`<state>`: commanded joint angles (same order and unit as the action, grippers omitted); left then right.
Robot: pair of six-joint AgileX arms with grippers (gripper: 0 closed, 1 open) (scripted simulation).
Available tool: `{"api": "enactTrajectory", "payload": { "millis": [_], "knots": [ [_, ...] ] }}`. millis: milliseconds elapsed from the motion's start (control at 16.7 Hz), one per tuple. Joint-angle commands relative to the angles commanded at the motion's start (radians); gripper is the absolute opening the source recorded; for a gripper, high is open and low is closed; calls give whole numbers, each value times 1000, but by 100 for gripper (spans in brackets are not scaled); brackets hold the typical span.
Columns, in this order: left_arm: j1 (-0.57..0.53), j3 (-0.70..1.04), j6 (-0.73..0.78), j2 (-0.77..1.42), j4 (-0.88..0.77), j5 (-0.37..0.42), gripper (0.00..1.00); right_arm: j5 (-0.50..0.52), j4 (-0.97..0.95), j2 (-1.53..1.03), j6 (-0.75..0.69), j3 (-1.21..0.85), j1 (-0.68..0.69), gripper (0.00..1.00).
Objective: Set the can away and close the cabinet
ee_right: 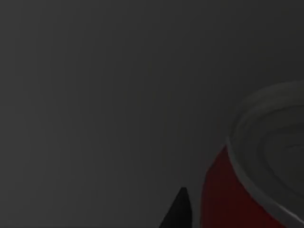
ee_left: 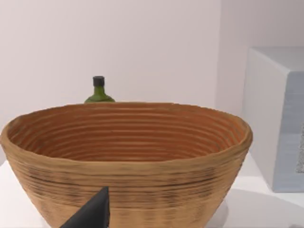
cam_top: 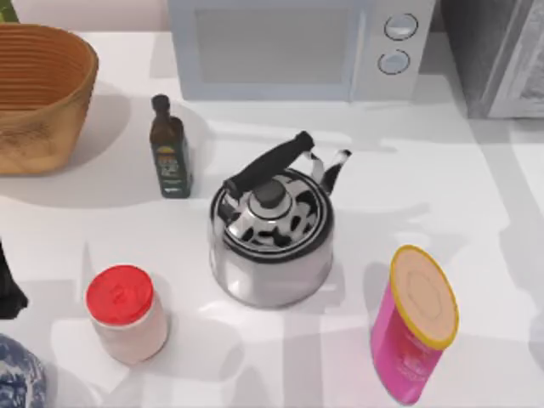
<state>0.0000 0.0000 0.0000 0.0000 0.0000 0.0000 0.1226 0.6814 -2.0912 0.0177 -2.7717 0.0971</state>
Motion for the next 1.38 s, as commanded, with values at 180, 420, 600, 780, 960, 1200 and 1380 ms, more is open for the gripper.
{"api": "enactTrajectory", "payload": {
  "millis": [180,420,600,780,960,1200,1380],
  "knots": [
    [0,0,0,0,0,0,100,0,0,0,0,0,0,53],
    [0,0,0,0,0,0,100,0,0,0,0,0,0,83],
    [0,0,0,0,0,0,100,0,0,0,0,0,0,100],
    [0,0,0,0,0,0,100,0,0,0,0,0,0,100],
    [0,0,0,0,0,0,100,0,0,0,0,0,0,100],
    [0,0,0,0,0,0,100,-3,-6,9,-1,10,3,100],
    [0,0,0,0,0,0,100,-27,-55,97,-10,97,8,100]
  ]
}}
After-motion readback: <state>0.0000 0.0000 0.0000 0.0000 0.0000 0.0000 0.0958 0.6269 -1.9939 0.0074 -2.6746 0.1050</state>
